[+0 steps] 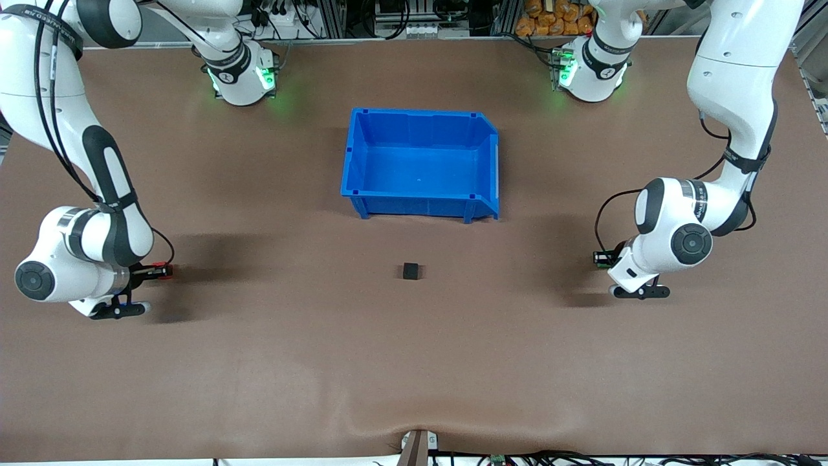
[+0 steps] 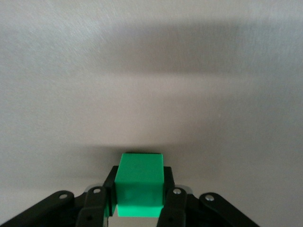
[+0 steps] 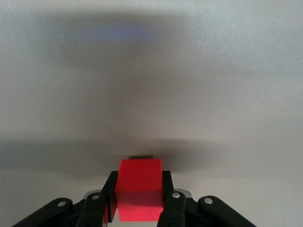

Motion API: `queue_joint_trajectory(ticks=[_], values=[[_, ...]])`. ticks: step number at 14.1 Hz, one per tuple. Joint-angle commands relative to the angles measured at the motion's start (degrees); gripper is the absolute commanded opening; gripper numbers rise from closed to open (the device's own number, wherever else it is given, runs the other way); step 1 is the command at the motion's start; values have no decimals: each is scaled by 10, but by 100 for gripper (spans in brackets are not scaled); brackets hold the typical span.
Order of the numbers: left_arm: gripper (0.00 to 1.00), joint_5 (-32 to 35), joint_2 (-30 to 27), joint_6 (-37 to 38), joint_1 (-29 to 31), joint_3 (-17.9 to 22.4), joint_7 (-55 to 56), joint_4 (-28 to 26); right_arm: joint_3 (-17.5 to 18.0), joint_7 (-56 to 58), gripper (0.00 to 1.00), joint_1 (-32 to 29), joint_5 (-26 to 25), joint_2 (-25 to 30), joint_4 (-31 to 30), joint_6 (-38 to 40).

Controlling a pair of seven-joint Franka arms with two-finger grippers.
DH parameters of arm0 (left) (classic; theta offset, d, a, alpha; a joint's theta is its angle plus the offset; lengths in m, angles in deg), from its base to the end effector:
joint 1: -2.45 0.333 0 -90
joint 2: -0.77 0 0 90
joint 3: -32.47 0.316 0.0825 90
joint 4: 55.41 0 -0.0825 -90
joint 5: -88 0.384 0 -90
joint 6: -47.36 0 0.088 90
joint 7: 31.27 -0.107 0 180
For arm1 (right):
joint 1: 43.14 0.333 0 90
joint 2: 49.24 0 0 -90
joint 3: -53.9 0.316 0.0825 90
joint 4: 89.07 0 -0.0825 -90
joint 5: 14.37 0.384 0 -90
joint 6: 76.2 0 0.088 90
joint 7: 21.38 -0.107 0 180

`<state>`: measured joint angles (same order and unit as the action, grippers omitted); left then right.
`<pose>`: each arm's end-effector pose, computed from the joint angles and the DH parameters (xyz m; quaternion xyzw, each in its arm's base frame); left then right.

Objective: Attach green and red cubes to black cube
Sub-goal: 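Grasp the red cube with the right gripper while the left gripper grasps the green cube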

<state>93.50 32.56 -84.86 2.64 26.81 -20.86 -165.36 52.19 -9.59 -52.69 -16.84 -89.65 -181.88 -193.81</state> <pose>0.6062 -0.0546 0.1891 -0.9966 -0.0132 0.0793 0.0174 0.6473 -0.1293 0.1908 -0.9902 -0.0193 0.1385 0.0000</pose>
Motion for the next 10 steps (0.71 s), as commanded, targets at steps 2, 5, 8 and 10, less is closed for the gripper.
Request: queue_joint_trajectory(ticks=[2,5,8,10], values=[[0,1,-2,15,-5,-1,119,51,9,-177,0,39,56,13,67,130],[0,1,-2,15,-19,-1,269,75,12,-402,0,99,73,13,126,226],[0,1,-8,17,-25,-1,362,84,13,-638,0,185,112,24,128,228],[0,-7,-9,20,-25,-6,420,99,13,-750,0,232,165,23,129,218]])
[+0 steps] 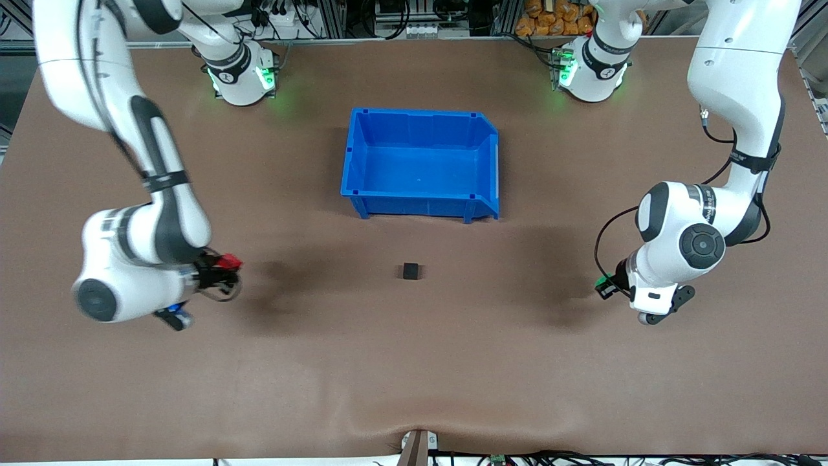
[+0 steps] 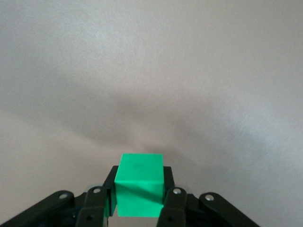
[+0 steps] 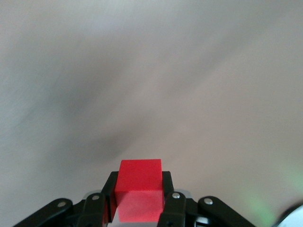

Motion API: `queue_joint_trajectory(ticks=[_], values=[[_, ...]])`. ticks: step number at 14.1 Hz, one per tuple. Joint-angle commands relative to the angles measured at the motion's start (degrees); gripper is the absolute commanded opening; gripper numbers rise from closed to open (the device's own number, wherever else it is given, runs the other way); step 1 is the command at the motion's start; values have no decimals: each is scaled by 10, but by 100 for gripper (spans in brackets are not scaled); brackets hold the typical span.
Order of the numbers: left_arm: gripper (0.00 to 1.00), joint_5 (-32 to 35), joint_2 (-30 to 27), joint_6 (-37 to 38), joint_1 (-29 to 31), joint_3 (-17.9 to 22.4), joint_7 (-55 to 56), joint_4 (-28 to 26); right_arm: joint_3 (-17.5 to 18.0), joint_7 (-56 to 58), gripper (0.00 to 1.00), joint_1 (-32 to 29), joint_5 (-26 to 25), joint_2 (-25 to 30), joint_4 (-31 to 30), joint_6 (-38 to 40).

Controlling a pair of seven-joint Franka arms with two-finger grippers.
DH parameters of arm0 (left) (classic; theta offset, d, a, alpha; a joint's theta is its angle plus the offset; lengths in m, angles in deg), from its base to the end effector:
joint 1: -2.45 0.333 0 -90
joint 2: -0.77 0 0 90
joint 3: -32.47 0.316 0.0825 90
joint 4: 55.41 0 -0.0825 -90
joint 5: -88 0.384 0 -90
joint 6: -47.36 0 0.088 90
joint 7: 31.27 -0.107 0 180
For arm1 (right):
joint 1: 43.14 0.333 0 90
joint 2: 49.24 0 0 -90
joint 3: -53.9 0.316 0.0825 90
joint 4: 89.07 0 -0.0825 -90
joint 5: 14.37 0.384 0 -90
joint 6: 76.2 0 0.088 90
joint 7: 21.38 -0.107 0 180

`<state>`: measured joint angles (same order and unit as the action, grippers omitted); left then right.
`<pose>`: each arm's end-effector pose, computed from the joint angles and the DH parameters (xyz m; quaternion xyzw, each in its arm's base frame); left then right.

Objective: Attach green and red cubes to black cube
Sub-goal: 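Carry the red cube toward the black cube while the left gripper carries green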

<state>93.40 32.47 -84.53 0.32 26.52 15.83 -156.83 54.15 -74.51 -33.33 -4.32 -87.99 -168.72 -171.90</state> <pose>0.6534 -0.0851 0.2491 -0.9504 -0.3109 0.0043 0.0107 0.6664 0.1350 0.2864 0.8989 -0.3825 -0.2116 0.0302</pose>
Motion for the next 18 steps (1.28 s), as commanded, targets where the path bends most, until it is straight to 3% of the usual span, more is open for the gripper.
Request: queue_joint_trajectory(ticks=[1,2,5,10,15,18], values=[[0,-16,-11,24,0,-8,79,20,-7,-148,0,59,76,4,-1,-12],[0,-21,-16,34,-1,-11,104,24,-8,-192,0,84,104,3,-1,-52],[0,-16,-2,59,-31,-21,219,43,-8,-302,0,141,118,-11,-9,-176],[0,-21,69,59,-81,-22,384,148,-7,-422,0,213,118,-64,-9,-321],[0,-25,93,58,-110,-23,502,172,-6,-448,0,229,121,-91,-11,-373],[0,-73,116,55,-129,-25,556,192,-6,-463,0,241,127,-102,-12,-384]])
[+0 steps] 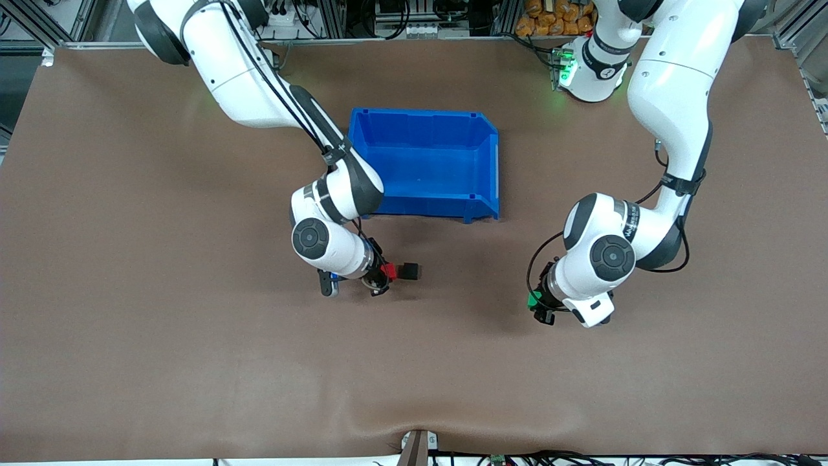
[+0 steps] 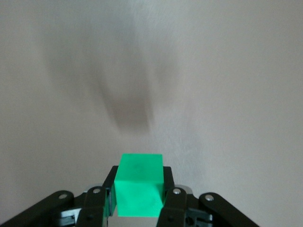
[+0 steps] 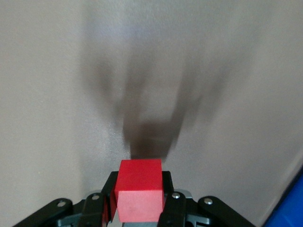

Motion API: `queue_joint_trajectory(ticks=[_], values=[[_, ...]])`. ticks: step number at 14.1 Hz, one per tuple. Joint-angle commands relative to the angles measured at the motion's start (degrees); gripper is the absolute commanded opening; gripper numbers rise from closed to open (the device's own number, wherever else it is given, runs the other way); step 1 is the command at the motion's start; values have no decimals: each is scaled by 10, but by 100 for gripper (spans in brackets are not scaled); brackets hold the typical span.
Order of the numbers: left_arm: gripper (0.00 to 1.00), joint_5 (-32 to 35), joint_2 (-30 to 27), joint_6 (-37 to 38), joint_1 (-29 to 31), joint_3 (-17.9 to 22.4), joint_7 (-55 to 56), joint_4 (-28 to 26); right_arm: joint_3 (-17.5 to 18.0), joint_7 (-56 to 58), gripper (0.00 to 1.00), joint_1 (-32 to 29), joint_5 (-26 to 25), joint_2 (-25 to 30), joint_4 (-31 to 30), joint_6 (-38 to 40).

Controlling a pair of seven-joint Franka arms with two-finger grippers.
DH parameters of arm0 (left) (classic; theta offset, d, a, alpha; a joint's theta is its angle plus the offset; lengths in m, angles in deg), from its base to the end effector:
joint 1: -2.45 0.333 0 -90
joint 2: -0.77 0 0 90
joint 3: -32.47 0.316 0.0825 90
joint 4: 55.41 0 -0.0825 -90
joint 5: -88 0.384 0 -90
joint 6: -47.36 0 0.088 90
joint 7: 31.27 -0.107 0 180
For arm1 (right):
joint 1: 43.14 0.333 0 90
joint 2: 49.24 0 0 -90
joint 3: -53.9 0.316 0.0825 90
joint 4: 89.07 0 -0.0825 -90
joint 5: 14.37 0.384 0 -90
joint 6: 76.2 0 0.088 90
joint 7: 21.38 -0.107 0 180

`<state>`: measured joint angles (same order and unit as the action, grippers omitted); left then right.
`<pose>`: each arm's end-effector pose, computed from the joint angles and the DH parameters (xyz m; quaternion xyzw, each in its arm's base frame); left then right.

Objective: Attach green and red cubes to black cube
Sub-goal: 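Carry the red cube toward the black cube while the left gripper carries green, then set the red cube against the black cube and release with the right gripper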

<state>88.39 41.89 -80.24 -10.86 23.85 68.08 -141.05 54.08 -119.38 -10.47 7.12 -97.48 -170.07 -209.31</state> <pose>0.6719 -0.2505 0.2518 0.7688 0.6377 -0.0350 0.0324 0.6151 0.4044 0.2031 -0.7609 0.6324 0.1149 0.0889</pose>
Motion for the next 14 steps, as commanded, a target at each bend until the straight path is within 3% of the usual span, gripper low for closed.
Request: queue_joint_trajectory(ticks=[1,3,4,5,6,7,10,14], values=[[0,-24,35,12,-25,2,50,45,-4,-15,0,13,14,-12,1,-12],[0,-24,60,12,-41,2,82,65,-5,-16,0,24,15,-17,1,-17],[0,-25,63,11,-46,2,93,70,-4,-16,15,25,15,-18,1,-18],[0,-26,63,7,-51,2,96,70,-4,-15,46,23,15,-18,2,-18],[0,-28,63,0,-52,1,96,70,-5,-11,96,20,13,-18,2,-17],[0,-43,69,-6,-57,0,96,70,-5,-5,100,20,4,-17,3,-16],[0,-85,77,-23,-78,1,108,70,-10,-4,100,7,-5,6,4,0],[0,-98,72,-24,-107,0,196,60,-31,41,100,-45,-28,59,58,150]])
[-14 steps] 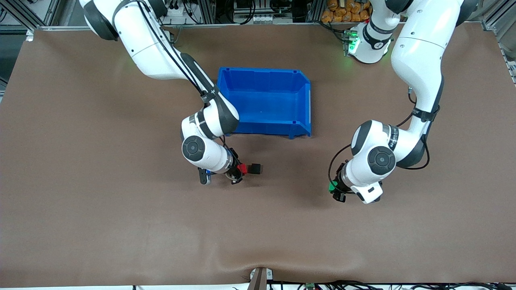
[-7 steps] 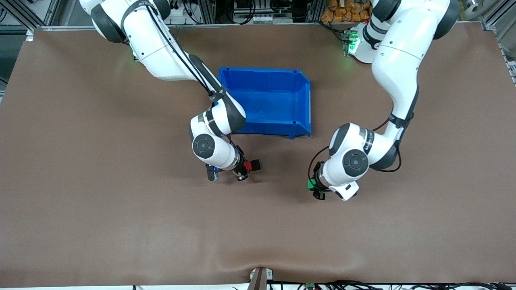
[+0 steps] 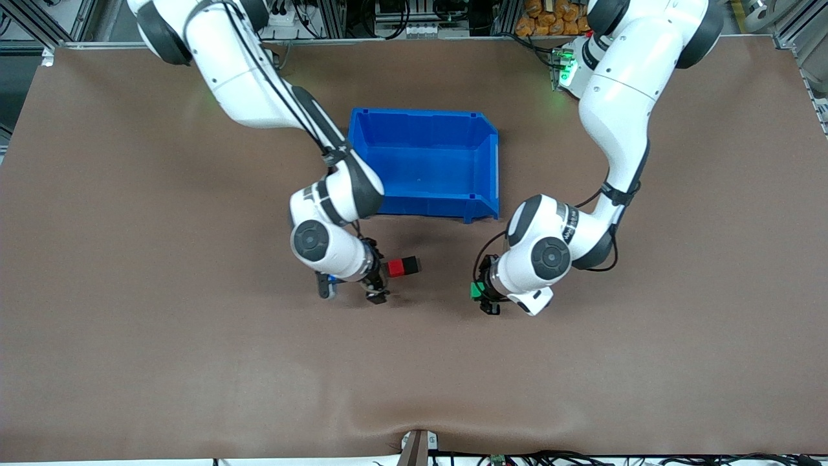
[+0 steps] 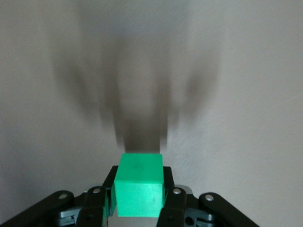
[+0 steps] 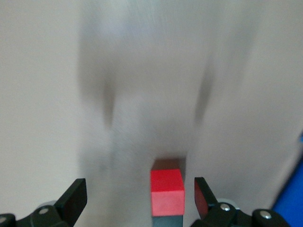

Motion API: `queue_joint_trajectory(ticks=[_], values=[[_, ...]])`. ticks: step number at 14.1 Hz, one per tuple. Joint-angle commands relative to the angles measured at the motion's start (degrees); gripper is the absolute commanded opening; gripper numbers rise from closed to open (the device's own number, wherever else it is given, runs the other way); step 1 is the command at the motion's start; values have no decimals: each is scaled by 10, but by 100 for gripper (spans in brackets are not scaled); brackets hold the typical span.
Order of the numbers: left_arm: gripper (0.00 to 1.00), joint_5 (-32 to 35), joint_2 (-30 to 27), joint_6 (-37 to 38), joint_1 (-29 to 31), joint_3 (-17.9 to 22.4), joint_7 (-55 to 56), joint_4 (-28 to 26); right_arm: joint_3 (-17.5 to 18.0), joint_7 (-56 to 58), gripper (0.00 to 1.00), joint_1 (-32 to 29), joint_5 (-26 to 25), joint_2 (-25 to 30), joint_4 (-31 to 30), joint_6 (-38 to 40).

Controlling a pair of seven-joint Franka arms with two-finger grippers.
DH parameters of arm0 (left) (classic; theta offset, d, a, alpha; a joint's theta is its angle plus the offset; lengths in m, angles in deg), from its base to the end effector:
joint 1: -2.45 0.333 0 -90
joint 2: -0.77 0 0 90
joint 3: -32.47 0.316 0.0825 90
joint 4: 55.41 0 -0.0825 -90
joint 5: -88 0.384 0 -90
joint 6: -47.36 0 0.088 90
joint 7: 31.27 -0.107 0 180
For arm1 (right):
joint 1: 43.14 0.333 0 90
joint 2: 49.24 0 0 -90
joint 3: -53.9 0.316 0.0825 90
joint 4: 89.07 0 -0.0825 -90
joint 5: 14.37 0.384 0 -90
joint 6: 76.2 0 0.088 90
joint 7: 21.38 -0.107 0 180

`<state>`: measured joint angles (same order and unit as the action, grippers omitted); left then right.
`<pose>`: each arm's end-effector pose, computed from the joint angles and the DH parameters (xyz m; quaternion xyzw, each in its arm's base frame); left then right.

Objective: Attach green and red cubes to black cube
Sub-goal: 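Set the red cube against the black cube and release with the right gripper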

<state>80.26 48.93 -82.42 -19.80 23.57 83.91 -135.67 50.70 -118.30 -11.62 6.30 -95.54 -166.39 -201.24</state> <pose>0.6384 -0.3628 0.2093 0.6907 0.7146 -0.1006 0.0463 0.6431 0.3720 0.2451 -0.7636 0.6327 0.1078 0.0711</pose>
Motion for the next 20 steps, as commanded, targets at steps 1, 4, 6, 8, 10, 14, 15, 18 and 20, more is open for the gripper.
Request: queue_joint_trajectory(ticks=[1,4,6,8,10,14,15,18,20], values=[[0,-29,2,-14,-28,3,50,-4,3,74,100,-44,-41,51,37,111],[0,-42,-14,-113,-52,3,79,-73,6,251,100,-69,-86,104,50,182],[0,-42,-16,-150,-66,1,105,-98,12,352,100,-120,-86,134,49,231],[0,-42,-16,-176,-73,0,118,-111,40,522,100,-185,-89,167,51,299],[0,-42,-13,-188,-80,0,130,-109,78,713,100,-259,-95,213,51,343],[0,-41,-11,-191,-96,1,148,-111,67,950,100,-283,-172,317,39,415],[0,-40,-11,-190,-101,1,147,-111,65,964,100,-285,-176,348,18,426],[0,-38,-10,-188,-111,3,148,-111,60,974,100,-296,-176,442,-83,419],[0,-38,-10,-187,-111,3,152,-113,60,977,100,-298,-177,477,-138,401]])
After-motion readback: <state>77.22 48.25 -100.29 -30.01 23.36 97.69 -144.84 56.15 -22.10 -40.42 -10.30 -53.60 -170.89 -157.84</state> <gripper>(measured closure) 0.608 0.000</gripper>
